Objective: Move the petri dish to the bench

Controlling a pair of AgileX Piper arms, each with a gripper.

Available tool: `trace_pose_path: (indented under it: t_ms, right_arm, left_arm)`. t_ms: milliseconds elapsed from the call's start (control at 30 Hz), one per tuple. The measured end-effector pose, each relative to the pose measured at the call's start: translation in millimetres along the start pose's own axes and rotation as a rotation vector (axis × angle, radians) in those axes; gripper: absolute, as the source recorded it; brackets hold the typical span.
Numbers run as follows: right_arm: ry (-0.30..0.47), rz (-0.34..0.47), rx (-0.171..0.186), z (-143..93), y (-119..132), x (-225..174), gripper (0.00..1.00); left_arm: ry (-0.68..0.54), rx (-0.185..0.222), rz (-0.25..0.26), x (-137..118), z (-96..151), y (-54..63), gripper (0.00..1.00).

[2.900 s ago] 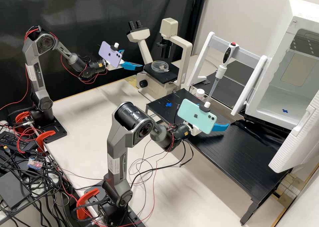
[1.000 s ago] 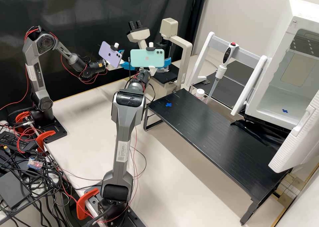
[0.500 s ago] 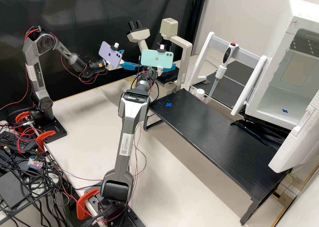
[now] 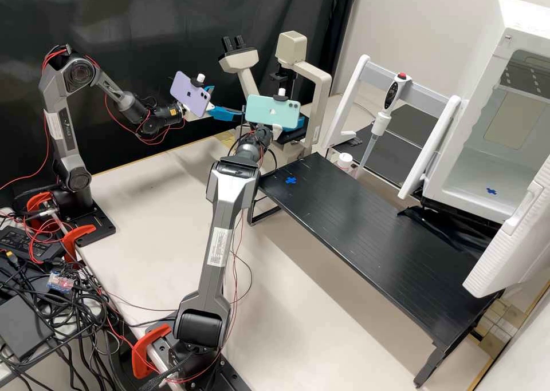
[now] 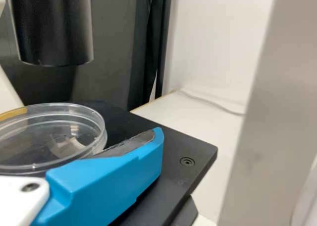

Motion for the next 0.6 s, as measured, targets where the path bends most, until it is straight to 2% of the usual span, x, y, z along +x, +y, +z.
trace_pose_path:
  t_ms: [167, 333, 600]
  right_arm:
    - [-0.012, 0.005, -0.004, 5.5, -4.0, -1.2, 0.0]
    - [-0.022, 0.021, -0.025, 7.1, -3.3, -1.5, 0.0]
    - [-0.044, 0.026, -0.029, 9.1, -2.9, -1.0, 0.0]
  left_arm:
    - [0.0, 0.0, 0.0, 0.0, 0.0, 0.0, 1.0]
    - [0.0, 0.0, 0.0, 0.0, 0.0, 0.0, 1.0]
    - [0.0, 0.0, 0.0, 0.0, 0.0, 0.0, 1.0]
